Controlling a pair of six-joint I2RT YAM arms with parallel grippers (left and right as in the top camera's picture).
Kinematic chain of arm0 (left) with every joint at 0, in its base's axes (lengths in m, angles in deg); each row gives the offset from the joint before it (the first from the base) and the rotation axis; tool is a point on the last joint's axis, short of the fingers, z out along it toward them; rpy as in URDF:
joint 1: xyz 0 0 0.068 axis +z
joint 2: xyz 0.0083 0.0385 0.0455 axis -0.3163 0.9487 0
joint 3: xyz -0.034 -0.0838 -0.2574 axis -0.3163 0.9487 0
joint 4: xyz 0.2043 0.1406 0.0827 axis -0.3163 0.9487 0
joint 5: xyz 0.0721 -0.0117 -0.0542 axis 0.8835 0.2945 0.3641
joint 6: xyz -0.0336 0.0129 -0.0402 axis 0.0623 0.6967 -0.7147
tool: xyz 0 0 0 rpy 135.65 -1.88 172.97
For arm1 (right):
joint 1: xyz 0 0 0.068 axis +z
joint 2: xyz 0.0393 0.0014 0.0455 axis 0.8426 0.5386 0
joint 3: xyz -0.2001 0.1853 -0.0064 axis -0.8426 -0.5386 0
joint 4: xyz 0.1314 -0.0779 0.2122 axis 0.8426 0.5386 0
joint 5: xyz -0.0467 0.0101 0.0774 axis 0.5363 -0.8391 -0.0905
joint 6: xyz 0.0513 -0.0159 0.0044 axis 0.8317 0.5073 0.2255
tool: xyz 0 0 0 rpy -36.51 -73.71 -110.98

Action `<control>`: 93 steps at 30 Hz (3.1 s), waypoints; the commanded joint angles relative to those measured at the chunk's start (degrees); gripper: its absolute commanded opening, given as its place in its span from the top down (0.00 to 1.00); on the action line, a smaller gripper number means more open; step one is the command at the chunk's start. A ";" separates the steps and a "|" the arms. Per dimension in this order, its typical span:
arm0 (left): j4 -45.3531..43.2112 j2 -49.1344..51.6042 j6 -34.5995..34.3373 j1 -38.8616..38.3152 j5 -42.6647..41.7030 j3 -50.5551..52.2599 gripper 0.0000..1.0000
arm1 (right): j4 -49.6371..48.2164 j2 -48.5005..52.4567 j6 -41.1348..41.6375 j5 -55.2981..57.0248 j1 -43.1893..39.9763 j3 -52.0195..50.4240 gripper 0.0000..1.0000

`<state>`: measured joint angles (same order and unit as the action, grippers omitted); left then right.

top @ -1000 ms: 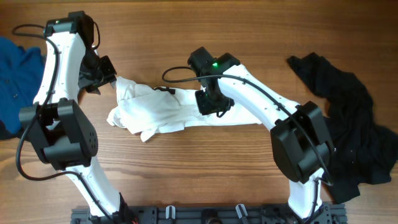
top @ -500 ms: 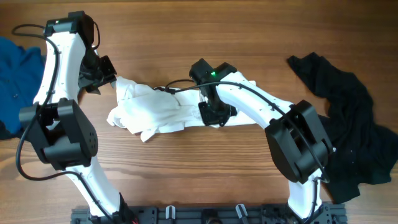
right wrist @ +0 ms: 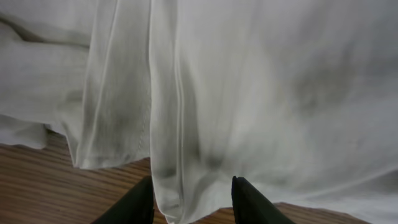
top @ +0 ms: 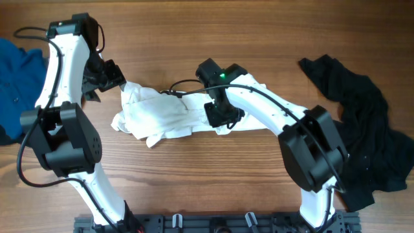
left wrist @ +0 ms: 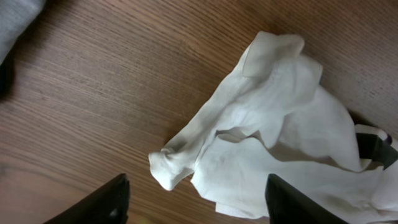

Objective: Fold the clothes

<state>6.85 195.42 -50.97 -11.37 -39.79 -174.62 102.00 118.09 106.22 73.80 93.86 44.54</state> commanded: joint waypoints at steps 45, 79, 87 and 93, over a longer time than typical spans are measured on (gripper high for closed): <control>-14.53 -16.22 13.20 -18.25 -14.36 33.35 0.35 | 0.57 -6.29 6.21 5.66 -9.66 0.98 0.27; -30.77 -16.28 1.18 -25.75 13.57 41.86 0.96 | 1.79 -6.29 6.23 5.66 -9.64 0.98 0.27; -31.23 -17.00 1.44 -25.44 17.77 33.11 0.96 | 1.77 -6.29 6.23 5.68 -9.64 0.98 0.27; -31.10 -16.46 1.42 -24.57 17.77 35.39 0.95 | 1.92 -6.29 6.21 5.68 -9.64 0.98 0.27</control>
<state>-24.34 178.94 -48.59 -36.89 -23.42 -140.66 103.66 112.28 111.40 79.33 84.16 45.13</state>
